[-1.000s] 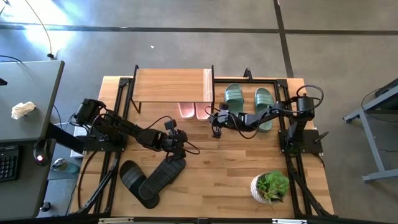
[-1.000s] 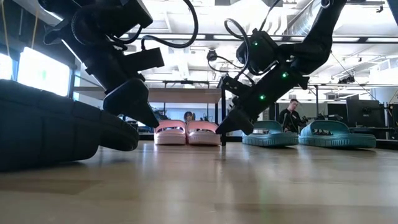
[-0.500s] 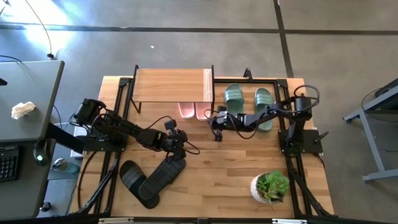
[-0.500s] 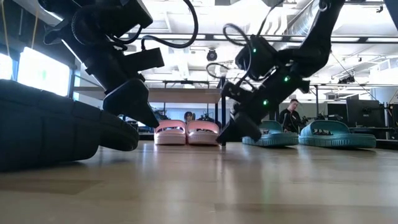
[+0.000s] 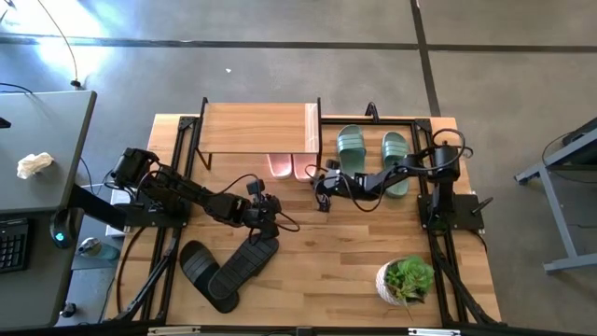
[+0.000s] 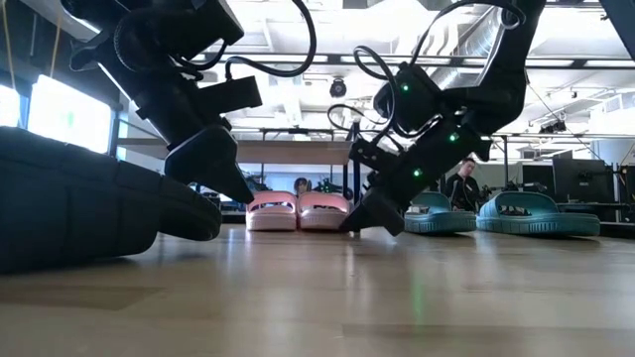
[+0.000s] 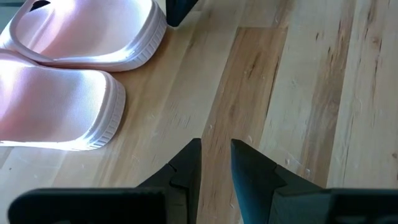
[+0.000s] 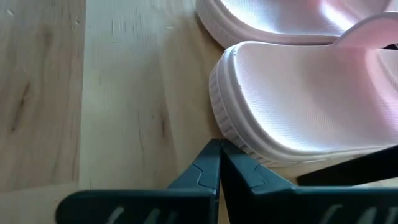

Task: Pick and place slides into the shelf
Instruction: Adjust the right pink slipper under the shelf, then put the right black slipper under the shelf

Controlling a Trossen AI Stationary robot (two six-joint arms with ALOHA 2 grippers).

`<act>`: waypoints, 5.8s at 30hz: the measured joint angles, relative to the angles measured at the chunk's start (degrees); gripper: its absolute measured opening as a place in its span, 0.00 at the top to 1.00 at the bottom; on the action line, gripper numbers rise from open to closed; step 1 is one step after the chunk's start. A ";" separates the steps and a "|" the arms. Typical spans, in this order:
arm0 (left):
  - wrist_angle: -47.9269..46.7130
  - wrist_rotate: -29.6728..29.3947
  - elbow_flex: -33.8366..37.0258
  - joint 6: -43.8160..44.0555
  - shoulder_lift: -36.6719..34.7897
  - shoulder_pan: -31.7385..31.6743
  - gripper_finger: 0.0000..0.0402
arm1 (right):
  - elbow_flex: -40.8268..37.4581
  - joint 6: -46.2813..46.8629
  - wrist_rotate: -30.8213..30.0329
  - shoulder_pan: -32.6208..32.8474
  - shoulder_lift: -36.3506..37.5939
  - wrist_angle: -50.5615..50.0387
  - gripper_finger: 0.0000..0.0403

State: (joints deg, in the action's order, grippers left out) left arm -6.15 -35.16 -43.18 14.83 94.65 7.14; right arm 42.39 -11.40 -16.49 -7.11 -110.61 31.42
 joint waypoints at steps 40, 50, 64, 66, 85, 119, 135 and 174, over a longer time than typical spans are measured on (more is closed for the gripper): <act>-18.65 8.67 -10.36 0.78 -10.34 6.23 0.82 | -0.03 2.74 18.47 2.45 5.44 -4.25 1.00; -41.39 30.24 -29.40 18.83 -11.11 19.51 0.82 | -0.03 1.74 24.32 6.28 15.73 -10.25 1.00; -57.31 16.18 -35.82 52.07 -8.18 40.66 0.87 | -0.04 -1.11 22.82 12.06 33.67 -27.08 1.00; -59.64 15.86 -35.85 56.09 -6.46 42.67 0.91 | -0.04 -1.11 20.99 12.37 36.32 -29.83 1.00; -78.56 23.40 -45.38 79.63 7.80 55.10 1.00 | -0.04 2.57 9.45 12.50 41.35 -38.07 1.00; -83.41 12.40 -57.27 66.79 25.70 58.86 0.78 | -0.04 5.03 6.18 11.61 41.31 -38.14 1.00; -81.76 8.52 -57.24 51.68 32.11 52.77 0.32 | -0.04 4.90 6.23 11.61 41.31 -38.79 1.00; -83.43 -6.58 -56.85 72.37 29.87 50.93 0.80 | -0.04 5.57 6.36 11.61 41.29 -39.56 1.00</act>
State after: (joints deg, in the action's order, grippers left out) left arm -89.59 -41.74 -100.03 87.20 124.52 58.06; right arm 42.35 -5.84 -10.13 4.50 -69.32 -8.14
